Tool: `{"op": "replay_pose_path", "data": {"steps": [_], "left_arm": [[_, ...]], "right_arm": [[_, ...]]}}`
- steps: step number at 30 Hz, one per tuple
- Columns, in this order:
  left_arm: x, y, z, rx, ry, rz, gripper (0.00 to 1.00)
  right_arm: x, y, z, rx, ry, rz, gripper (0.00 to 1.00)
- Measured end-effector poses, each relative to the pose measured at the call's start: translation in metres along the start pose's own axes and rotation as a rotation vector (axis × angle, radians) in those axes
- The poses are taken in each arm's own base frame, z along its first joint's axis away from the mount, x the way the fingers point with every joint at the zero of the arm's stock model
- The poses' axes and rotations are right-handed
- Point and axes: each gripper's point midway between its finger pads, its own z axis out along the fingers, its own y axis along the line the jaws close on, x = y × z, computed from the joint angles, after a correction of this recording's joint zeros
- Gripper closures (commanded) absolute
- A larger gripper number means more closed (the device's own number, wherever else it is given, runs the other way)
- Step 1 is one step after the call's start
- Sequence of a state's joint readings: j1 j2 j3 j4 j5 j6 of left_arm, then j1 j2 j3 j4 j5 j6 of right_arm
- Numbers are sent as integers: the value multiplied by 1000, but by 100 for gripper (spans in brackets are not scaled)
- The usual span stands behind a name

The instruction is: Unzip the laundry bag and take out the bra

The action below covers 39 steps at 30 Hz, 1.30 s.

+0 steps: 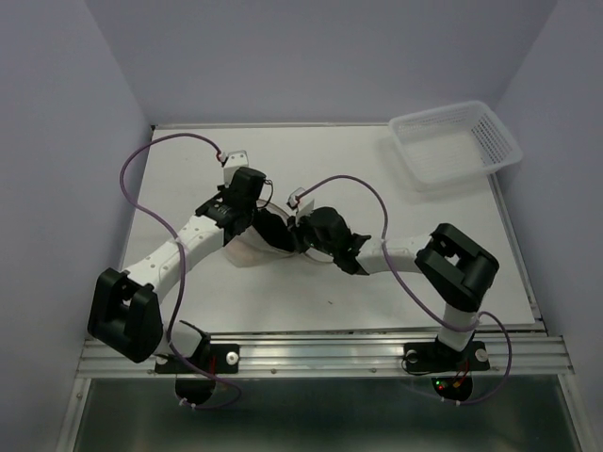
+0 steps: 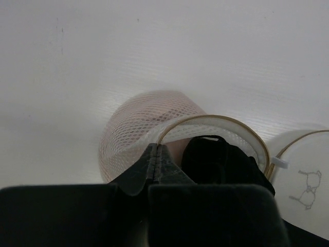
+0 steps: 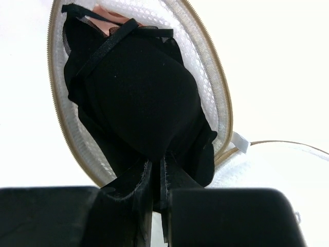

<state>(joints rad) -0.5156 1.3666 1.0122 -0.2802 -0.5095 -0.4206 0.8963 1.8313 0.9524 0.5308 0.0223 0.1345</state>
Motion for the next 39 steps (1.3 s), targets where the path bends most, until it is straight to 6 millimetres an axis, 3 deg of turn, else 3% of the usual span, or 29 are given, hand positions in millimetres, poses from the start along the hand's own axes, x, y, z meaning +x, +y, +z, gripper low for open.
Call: {"op": "replay_pose_path", "data": {"steps": [5, 13, 18, 24, 27, 29, 33, 34, 37, 39], "left_arm": [[-9, 1, -7, 15, -21, 9, 100], [-35, 3, -32, 83, -127, -4, 100], [-40, 8, -48, 135, -191, -39, 100], [-38, 5, -49, 168, -206, -36, 100], [-35, 3, -49, 180, -198, -27, 100], [-36, 2, -49, 186, -199, -23, 100], [-36, 0, -50, 198, -198, -21, 100], [-36, -1, -50, 201, -197, -20, 100], [-35, -2, -50, 211, -194, -19, 100], [-35, -3, -51, 215, -193, -19, 100]], "right_arm": [[-17, -3, -20, 27, -39, 1, 99], [-79, -9, -55, 93, -188, 18, 99], [-105, -16, -67, 144, -242, 27, 99], [-129, -51, -77, 335, -278, -3, 99], [-140, -84, -85, 445, -282, -6, 99], [-150, -119, -95, 542, -275, 8, 99], [-178, -208, -136, 786, -308, 55, 99], [-180, -216, -141, 810, -312, 58, 99], [-189, -275, -180, 977, -316, 87, 99], [-194, -301, -195, 1045, -319, 107, 99]]}}
